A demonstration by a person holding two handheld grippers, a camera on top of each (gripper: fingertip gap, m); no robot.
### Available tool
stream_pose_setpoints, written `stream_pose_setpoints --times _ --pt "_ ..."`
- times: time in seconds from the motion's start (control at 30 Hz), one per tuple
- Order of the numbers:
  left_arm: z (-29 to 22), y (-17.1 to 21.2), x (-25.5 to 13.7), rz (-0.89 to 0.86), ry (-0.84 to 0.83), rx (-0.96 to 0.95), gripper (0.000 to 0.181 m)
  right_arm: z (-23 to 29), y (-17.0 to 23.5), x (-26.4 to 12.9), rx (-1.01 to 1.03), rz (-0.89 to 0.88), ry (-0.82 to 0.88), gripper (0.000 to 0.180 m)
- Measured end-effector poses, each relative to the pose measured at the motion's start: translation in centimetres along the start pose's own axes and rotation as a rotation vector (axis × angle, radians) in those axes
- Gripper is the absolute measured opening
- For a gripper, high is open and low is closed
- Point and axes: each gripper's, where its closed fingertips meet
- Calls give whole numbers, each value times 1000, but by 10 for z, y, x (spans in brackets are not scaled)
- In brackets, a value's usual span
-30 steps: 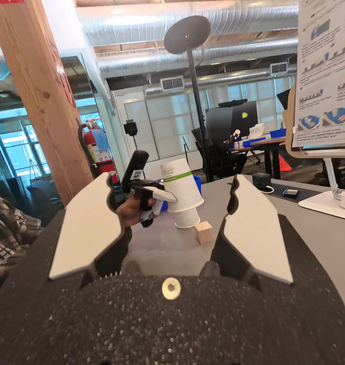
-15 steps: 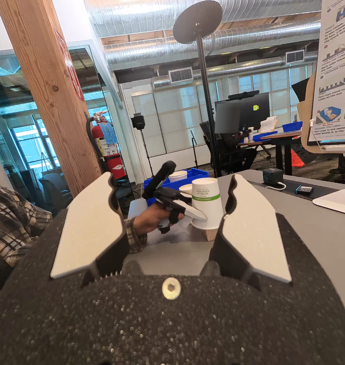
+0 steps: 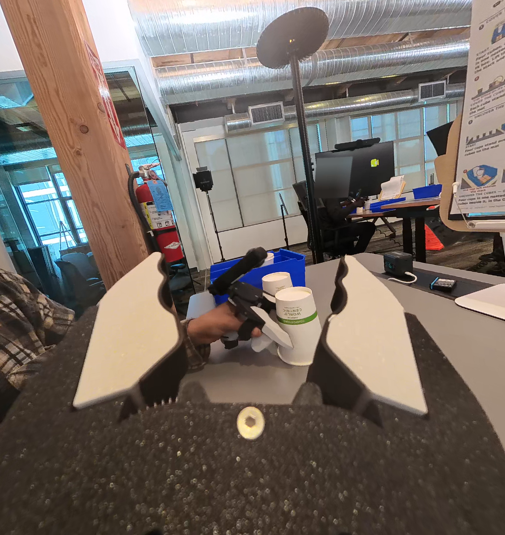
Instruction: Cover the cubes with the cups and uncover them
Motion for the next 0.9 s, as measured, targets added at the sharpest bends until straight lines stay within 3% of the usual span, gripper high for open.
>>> stream_pose_setpoints --times 0.23,0.47,0.53,0.63,0.7,0.9 --pt "-25 -12 -50 -85 -27 72 140 1 -6 -4 -23 -14 9 110" --pt "-37 -70 -185 -178 -46 275 137 -2 -12 -9 -22 -39 22 110" --pt "-12 -96 -233 -172 -112 339 125 0 -11 -8 -33 -32 24 110" --pt "39 -114 -279 -50 -138 414 90 2 -8 -7 -51 -17 23 110" --pt "75 -107 -289 91 -89 410 69 3 -7 -5 -51 -12 17 110" --pt "148 -55 -283 452 4 323 46 4 -2 -4 -33 -1 -4 109"
Point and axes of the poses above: each gripper's, where its closed fingertips meet, x out along the fingers, y out of its underside, z = x × y across the jaws, and after that the axes turned 14 degrees about y, right-handed
